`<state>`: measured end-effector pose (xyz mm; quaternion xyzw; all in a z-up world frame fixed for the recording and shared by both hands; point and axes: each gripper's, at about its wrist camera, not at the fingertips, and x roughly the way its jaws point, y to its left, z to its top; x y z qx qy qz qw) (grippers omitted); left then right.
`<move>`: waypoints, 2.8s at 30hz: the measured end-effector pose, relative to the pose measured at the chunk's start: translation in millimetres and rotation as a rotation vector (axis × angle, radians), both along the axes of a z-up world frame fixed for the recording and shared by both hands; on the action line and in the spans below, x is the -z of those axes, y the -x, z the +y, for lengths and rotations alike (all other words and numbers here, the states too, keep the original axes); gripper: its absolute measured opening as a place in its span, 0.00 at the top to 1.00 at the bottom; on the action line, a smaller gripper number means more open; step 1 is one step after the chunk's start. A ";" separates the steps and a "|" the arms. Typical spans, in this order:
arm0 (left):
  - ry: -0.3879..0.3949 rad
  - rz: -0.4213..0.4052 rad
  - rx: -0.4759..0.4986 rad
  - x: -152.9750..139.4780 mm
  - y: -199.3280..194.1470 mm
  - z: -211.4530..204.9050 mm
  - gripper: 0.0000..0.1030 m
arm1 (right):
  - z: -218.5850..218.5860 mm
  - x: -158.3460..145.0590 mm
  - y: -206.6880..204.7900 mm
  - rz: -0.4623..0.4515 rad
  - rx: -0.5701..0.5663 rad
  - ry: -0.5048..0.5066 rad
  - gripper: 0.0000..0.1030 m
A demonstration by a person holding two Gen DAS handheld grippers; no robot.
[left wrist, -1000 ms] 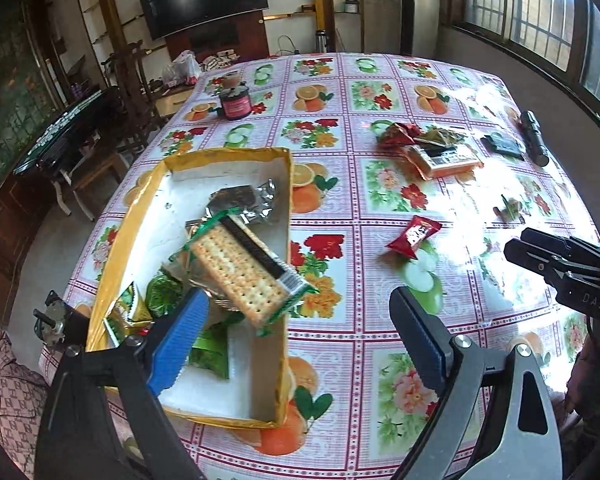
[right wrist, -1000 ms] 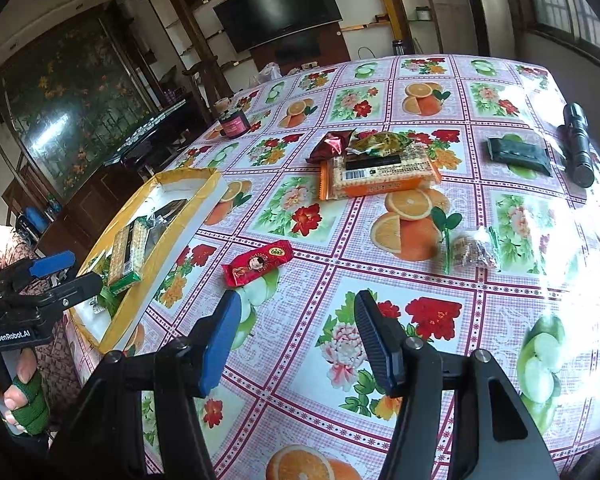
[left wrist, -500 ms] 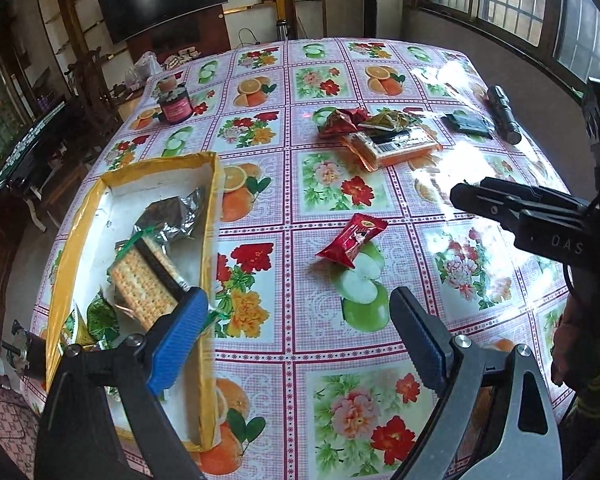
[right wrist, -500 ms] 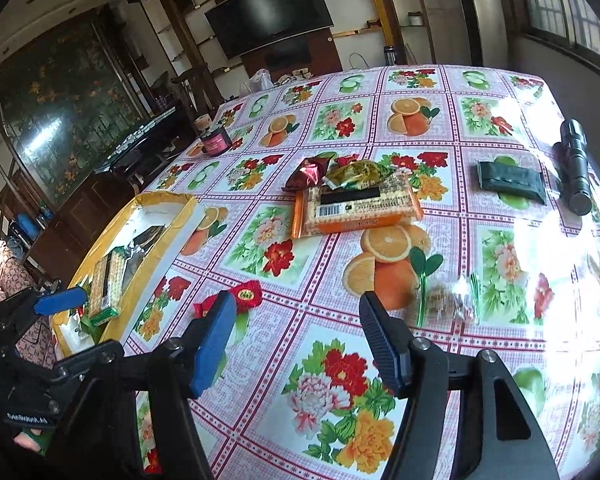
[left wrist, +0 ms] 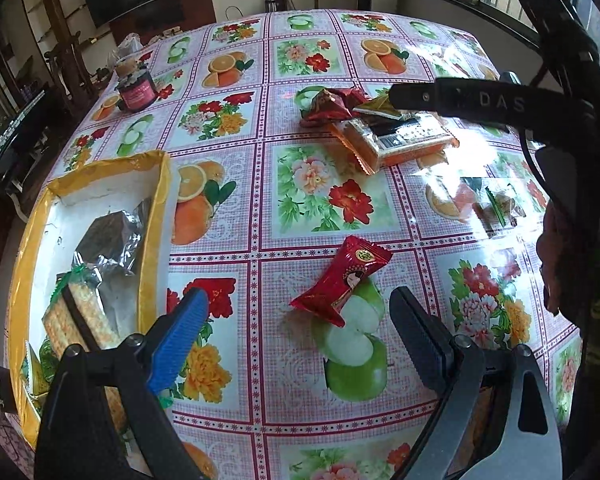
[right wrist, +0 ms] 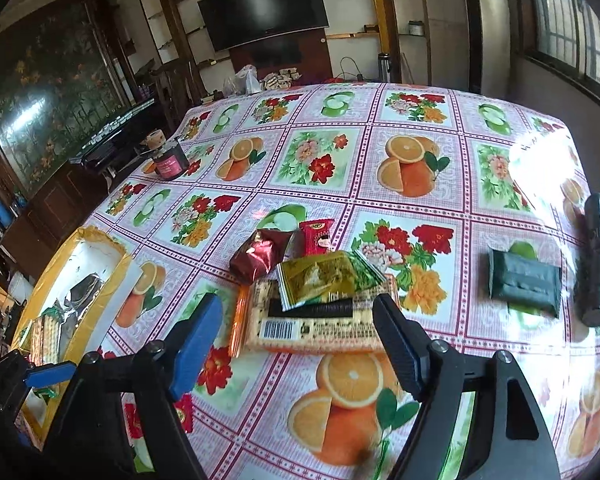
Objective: Organize snacks
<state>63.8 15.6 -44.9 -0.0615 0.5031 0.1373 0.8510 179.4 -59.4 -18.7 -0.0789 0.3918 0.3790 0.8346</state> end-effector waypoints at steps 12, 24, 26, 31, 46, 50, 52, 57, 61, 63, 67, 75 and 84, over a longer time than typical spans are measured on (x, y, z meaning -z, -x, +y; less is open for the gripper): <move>0.061 0.052 0.008 31.3 -19.9 12.1 0.10 | 28.0 27.5 -26.4 -0.010 -0.044 0.088 0.27; 0.083 0.028 0.005 29.3 -24.3 14.7 0.41 | 17.9 25.8 -30.8 -0.008 -0.037 0.024 0.53; 0.092 0.022 0.006 27.4 -24.7 16.3 0.65 | 15.6 23.6 -29.1 -0.011 -0.039 0.006 0.63; 0.140 0.012 -0.001 27.3 -22.4 20.5 0.81 | 9.0 21.5 -23.1 0.013 -0.050 -0.031 0.66; 0.219 -0.001 -0.020 23.3 0.4 24.9 0.81 | 3.7 13.6 8.7 -0.018 -0.081 -0.017 0.42; 0.236 -0.007 -0.024 21.8 3.8 28.3 0.81 | 9.8 7.1 18.3 0.026 -0.146 -0.071 0.29; 0.240 -0.010 -0.027 21.7 2.7 29.4 0.81 | 13.4 3.6 19.6 -0.001 -0.104 -0.074 0.22; 0.251 -0.004 -0.020 23.0 0.7 27.6 0.81 | 38.8 27.4 -11.6 0.052 0.039 0.036 0.27; 0.262 -0.003 -0.026 23.9 1.8 30.9 0.81 | 46.8 28.0 -13.1 0.025 0.027 0.052 0.76; 0.264 -0.005 -0.025 23.5 2.2 31.8 0.81 | 44.0 28.5 -9.3 0.021 -0.008 0.069 0.81; 0.272 -0.009 -0.016 24.1 3.2 31.0 0.81 | 22.7 27.3 4.8 0.026 -0.044 0.091 0.90; 0.281 -0.012 -0.019 23.5 5.1 31.6 0.81 | 23.9 17.2 6.0 0.031 -0.019 0.025 0.72; 0.301 -0.017 -0.030 25.5 11.3 40.7 0.81 | 86.6 38.1 -21.7 0.048 0.016 0.098 0.58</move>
